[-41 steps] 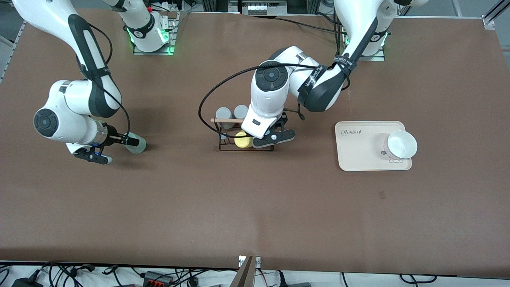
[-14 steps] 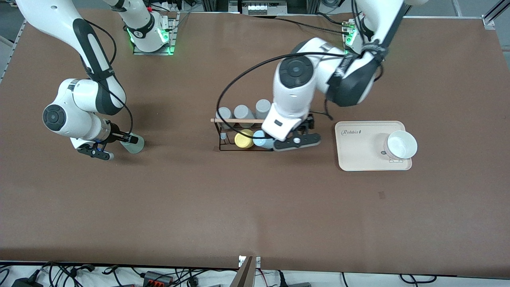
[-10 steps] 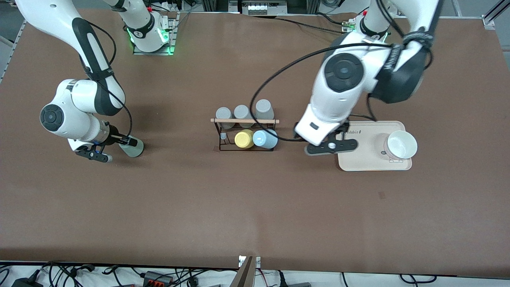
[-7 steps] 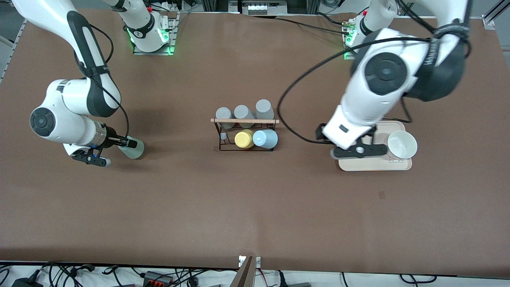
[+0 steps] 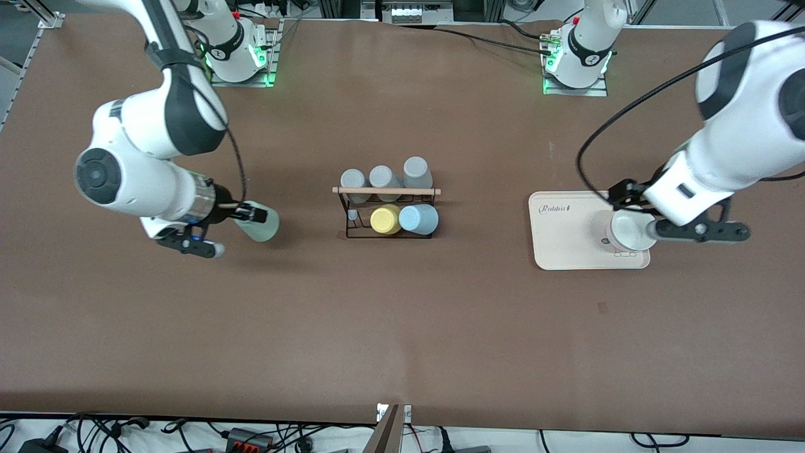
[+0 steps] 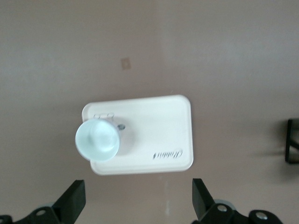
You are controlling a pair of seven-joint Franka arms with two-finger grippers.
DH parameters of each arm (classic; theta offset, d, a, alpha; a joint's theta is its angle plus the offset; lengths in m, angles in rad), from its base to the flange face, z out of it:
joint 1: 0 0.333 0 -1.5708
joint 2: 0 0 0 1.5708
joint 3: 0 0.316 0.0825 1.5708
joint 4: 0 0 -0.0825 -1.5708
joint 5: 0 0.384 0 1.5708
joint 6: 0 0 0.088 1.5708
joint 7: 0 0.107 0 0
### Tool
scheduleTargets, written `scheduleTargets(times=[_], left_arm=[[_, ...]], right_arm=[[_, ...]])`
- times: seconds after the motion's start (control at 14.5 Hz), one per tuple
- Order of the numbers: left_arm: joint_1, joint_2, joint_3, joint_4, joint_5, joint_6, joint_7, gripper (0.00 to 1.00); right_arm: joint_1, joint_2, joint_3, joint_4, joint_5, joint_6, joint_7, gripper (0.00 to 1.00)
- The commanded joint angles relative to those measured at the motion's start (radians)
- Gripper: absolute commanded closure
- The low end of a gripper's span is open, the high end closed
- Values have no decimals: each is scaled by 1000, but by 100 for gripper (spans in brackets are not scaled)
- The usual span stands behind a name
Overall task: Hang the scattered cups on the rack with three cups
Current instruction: 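Carry the mint cup with the right gripper onto the rack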
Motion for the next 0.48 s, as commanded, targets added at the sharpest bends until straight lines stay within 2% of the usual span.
scheduleTargets(times=[0.0,0.14,0.35,0.41], left_arm=[[31,-179,39,-201,-33,66,47,0],[19,-222,89,-251,-39,113,66,0],[-35,-257,173,-281,-42,118,75,0],[-33,-276,175,-287,-43,114,74,0]], right_arm=[[76,36,-7,87,26,-18,65,91],[114,48,-7,123,28,-18,122,92],[157,89,-7,189,28,-16,196,93],[171,112,-7,214,28,-16,209,93]])
